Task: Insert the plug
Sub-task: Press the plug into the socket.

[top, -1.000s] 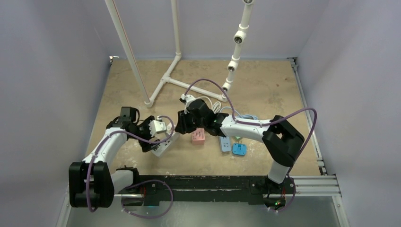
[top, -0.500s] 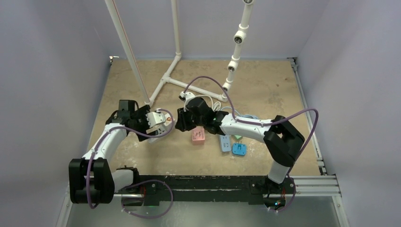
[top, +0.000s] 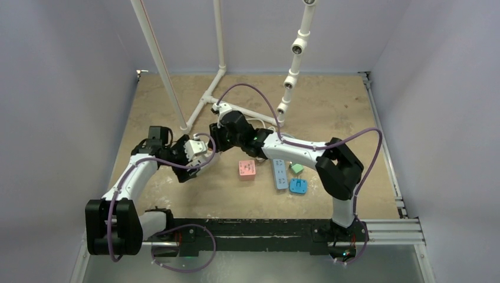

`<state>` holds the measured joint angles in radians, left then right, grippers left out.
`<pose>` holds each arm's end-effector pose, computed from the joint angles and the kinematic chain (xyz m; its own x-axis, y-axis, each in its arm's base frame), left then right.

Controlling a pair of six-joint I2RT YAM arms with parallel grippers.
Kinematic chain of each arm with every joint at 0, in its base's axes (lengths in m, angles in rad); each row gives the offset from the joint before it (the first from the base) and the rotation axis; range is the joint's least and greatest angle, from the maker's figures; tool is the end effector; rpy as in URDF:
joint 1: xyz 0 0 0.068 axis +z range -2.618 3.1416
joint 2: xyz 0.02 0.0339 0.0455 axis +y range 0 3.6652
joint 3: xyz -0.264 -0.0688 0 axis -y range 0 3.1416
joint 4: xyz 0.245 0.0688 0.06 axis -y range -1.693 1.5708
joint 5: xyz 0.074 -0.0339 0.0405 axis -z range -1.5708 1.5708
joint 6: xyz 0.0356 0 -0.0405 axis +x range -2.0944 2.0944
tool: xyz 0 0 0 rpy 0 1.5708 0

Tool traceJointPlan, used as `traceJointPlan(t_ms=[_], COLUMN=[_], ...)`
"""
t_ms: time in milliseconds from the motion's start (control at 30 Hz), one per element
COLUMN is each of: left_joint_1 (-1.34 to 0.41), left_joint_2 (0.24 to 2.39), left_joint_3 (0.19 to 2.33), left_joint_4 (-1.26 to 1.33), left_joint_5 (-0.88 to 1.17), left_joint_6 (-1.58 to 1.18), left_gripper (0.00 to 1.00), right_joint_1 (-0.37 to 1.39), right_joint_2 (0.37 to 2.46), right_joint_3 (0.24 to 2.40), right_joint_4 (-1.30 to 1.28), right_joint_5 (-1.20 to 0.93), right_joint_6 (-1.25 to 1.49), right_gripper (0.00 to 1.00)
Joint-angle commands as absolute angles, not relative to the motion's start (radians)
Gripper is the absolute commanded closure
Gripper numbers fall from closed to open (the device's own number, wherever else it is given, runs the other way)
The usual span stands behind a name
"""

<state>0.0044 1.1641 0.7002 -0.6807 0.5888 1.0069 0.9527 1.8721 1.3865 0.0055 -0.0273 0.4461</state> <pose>0.2044 -0.0189 0.2057 -0.2957 0.7016 -0.6484 0.8903 0.4484 0.0791 0.2543 0.3593 0.2537 -0.5990 -0.0982 -0.7947 -0.6321 0.6672 0.3940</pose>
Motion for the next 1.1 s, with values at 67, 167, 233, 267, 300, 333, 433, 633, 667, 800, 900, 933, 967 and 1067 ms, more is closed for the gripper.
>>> traceJointPlan(t_ms=[67,167,233,267,300,333,433,633,667,800,900,933,967,1067], left_joint_1=[0.007,0.007,0.006,0.007,0.006,0.008,0.007,0.006,0.006,0.007,0.007,0.008,0.007,0.007], left_joint_2=[1.187,1.203,1.208,1.209,1.212,1.216,1.236,1.253,1.254,1.260,1.258,1.258,1.258,1.259], left_joint_3=[0.629,0.615,0.612,0.608,0.605,0.604,0.610,0.607,0.608,0.615,0.616,0.615,0.614,0.614], left_joint_4=[-0.535,-0.489,-0.479,-0.474,-0.471,-0.474,-0.496,-0.509,-0.508,-0.514,-0.523,-0.526,-0.526,-0.534], left_joint_5=[0.543,0.517,0.517,0.517,0.517,0.517,0.521,0.527,0.527,0.528,0.527,0.528,0.526,0.525], left_joint_6=[0.978,0.974,0.974,0.974,0.977,0.984,1.000,1.019,1.022,1.027,1.045,1.049,1.053,1.066], left_gripper=[0.03,0.07,0.11,0.14,0.18,0.23,0.36,0.45,0.45,0.46,0.47,0.48,0.49,0.51], right_joint_1=[0.950,0.950,0.951,0.952,0.955,0.956,0.963,0.968,0.968,0.968,0.969,0.969,0.971,0.982], right_joint_2=[1.904,1.919,1.930,1.936,1.940,1.945,1.952,1.960,1.962,1.980,1.998,2.004,2.012,2.033], right_joint_3=[1.461,1.471,1.473,1.473,1.473,1.474,1.474,1.454,1.452,1.449,1.446,1.446,1.446,1.448], right_joint_4=[-0.072,-0.073,-0.078,-0.080,-0.081,-0.084,-0.099,-0.131,-0.136,-0.171,-0.194,-0.202,-0.210,-0.254], right_joint_5=[0.035,0.043,0.040,0.040,0.041,0.042,0.046,0.045,0.043,0.043,0.040,0.038,0.039,0.050], right_joint_6=[0.380,0.370,0.370,0.369,0.366,0.364,0.355,0.348,0.348,0.346,0.340,0.338,0.336,0.333], right_gripper=[0.69,0.69,0.69,0.69,0.69,0.69,0.70,0.72,0.73,0.76,0.81,0.82,0.82,0.84])
